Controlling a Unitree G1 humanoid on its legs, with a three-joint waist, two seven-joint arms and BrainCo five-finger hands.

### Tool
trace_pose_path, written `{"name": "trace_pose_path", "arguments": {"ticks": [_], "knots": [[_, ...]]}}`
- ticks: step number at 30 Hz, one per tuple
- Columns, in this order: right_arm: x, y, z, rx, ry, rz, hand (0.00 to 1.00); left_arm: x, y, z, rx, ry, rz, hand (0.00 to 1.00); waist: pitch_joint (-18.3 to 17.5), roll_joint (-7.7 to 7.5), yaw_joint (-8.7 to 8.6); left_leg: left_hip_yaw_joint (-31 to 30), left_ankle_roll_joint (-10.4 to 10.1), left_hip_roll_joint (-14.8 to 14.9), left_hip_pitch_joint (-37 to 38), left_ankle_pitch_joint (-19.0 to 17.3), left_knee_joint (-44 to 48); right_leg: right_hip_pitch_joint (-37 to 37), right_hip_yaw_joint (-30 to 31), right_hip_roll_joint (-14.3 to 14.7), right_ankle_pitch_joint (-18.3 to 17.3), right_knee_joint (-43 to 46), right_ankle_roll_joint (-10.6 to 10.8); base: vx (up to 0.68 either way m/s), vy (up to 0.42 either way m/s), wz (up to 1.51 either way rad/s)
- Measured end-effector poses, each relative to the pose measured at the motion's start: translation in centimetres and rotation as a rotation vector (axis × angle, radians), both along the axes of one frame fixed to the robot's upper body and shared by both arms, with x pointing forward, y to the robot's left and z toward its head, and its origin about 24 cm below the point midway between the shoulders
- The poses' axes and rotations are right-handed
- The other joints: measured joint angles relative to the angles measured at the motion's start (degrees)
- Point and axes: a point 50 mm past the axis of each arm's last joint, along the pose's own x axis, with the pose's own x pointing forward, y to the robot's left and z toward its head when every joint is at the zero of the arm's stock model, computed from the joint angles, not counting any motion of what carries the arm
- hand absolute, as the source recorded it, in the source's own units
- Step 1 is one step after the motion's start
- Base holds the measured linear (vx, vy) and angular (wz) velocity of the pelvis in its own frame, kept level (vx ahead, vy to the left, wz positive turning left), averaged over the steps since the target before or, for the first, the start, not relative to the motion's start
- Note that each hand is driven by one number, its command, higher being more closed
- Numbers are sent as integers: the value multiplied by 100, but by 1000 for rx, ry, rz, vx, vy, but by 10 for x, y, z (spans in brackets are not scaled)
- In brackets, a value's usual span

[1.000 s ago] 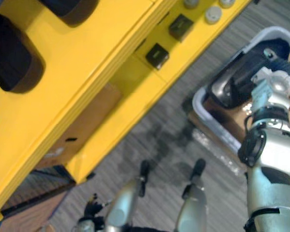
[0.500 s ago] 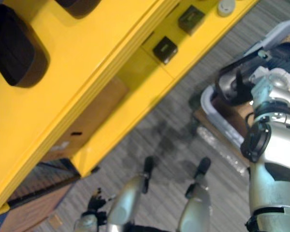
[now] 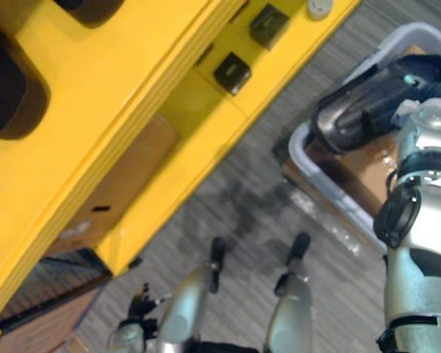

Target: Walk over and take plastic housings, then place them on the shelf

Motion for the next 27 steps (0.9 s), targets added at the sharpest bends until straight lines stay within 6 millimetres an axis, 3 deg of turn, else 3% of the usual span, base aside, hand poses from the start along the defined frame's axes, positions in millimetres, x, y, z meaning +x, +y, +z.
{"name": "trace_pose_path", "arguments": {"ticks": [4, 10, 13, 15, 19, 24, 27], "knots": [[-8, 2, 13, -171, -76, -51, 0, -1, 1, -1, -2, 6, 7, 0, 5, -13, -42, 104, -2, 27, -3, -1, -6, -95, 146, 27, 44, -3, -1, -17, 3, -16], [-38, 23, 25, -327, -315, -207, 0, -1, 5, -1, 25, 11, 23, 0, -6, -109, -153, 216, -24, 75, 0, -16, -11, -164, 247, 91, 50, 2, -7, -5, -3, -9], [-52, 27, -8, -258, -341, -285, 0, -3, 11, -1, 38, 19, 46, 0, -53, -232, -226, 222, -24, 73, 4, -16, -22, -172, 258, 100, 50, 6, -7, 0, 0, 0], [-62, 32, -47, -182, -303, -332, 0, -4, 13, -1, 49, 22, 53, 0, -89, -306, -237, 230, -24, 67, 10, -16, -34, -175, 269, 97, 50, 7, -7, 0, 0, 0], [-65, 54, -90, -72, -254, -314, 0, -4, 13, -1, 68, 25, 41, 0, -92, -311, -240, 312, -24, 68, 52, -16, -41, -197, 363, 106, 50, 7, -7, -12, 8, -8], [-62, 89, -113, 32, -274, -214, 0, -4, 13, -1, 75, 28, 43, 0, -96, -320, -203, 568, -23, 88, 103, -50, -66, -347, 647, 140, 72, 10, 3, -15, 5, -27], [-60, 97, -120, 79, -279, -185, 0, -4, 14, -1, 84, 28, 41, 0, -96, -320, -205, 661, -13, 96, 107, -80, -55, -391, 736, 155, 114, -7, 10, 3, 8, -16]]}}
